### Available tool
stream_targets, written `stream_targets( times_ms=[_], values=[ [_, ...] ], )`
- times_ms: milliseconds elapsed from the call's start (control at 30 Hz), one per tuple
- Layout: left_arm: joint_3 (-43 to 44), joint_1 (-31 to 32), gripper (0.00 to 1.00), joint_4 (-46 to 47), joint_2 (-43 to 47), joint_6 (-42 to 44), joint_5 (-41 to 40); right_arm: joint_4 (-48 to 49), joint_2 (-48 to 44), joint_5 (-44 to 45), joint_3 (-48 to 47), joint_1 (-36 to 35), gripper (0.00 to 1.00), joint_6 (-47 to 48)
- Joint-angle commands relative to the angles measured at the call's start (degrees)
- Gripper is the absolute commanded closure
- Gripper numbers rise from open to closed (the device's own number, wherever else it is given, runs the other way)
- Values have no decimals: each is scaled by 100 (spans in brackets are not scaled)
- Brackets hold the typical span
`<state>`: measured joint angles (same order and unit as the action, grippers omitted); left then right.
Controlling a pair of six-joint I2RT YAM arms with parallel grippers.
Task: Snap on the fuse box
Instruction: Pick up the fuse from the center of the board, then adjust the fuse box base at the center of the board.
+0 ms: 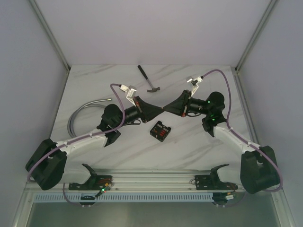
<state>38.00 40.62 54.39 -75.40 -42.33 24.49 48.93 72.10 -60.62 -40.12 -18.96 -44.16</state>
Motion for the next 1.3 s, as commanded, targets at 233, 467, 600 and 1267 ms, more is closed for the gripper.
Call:
stream_targets(
  times_ms=[233, 467, 600, 1267],
  values=[
    [-218, 138, 100, 41, 290, -40, -220, -1080, -77, 236, -136, -42, 76, 912],
    [-487, 139, 100, -455, 333, -319, -843, -1428, -13, 350, -182, -11, 59, 1191],
    [-472, 110, 100, -916, 344, -414, -1223, -2143, -51, 788, -270, 9, 51, 1640],
    [431, -37, 100, -4641, -478, -1143, -1822, -4840, 2112, 4523, -872, -391, 71, 3222]
  ],
)
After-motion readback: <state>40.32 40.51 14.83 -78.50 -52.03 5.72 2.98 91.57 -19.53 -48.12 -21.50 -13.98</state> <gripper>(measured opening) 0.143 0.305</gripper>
